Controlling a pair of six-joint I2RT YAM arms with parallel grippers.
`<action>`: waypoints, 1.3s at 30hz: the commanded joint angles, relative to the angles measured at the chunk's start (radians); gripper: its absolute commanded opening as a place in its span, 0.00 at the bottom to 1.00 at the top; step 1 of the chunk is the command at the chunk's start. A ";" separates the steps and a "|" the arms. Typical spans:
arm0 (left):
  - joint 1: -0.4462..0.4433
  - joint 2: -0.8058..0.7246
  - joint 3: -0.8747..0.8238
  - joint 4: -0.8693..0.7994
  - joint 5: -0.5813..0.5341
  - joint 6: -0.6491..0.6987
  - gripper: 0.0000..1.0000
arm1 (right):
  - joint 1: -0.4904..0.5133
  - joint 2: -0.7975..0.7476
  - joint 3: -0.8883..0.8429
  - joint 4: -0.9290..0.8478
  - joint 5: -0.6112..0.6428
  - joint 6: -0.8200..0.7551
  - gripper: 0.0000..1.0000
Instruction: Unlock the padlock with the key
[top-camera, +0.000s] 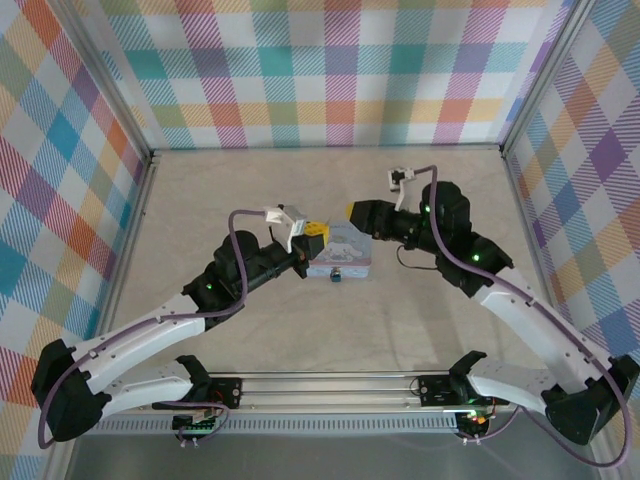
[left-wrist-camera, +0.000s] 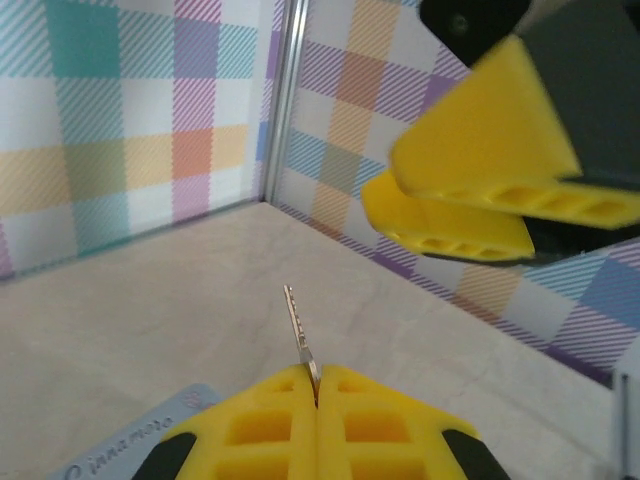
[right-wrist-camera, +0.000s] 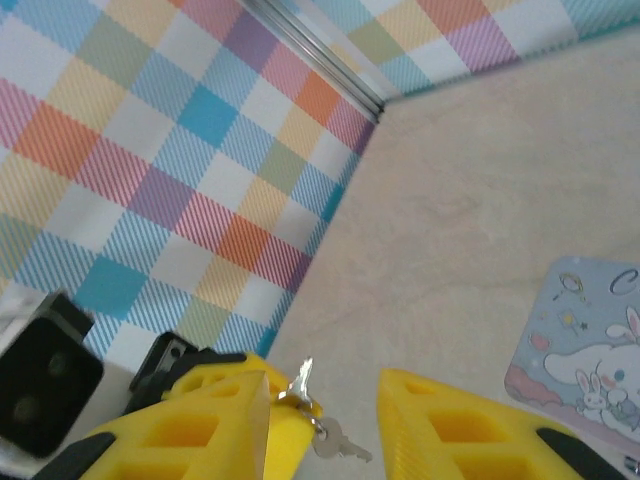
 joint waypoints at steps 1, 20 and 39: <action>-0.018 -0.007 0.021 -0.031 -0.067 0.105 0.00 | 0.003 0.049 0.045 -0.124 0.006 0.045 0.33; -0.012 -0.020 -0.050 0.194 0.079 -0.115 0.00 | 0.014 0.003 -0.171 0.291 -0.155 0.097 0.36; 0.036 0.023 -0.125 0.502 0.178 -0.477 0.00 | 0.011 -0.079 -0.306 0.659 -0.223 0.107 0.44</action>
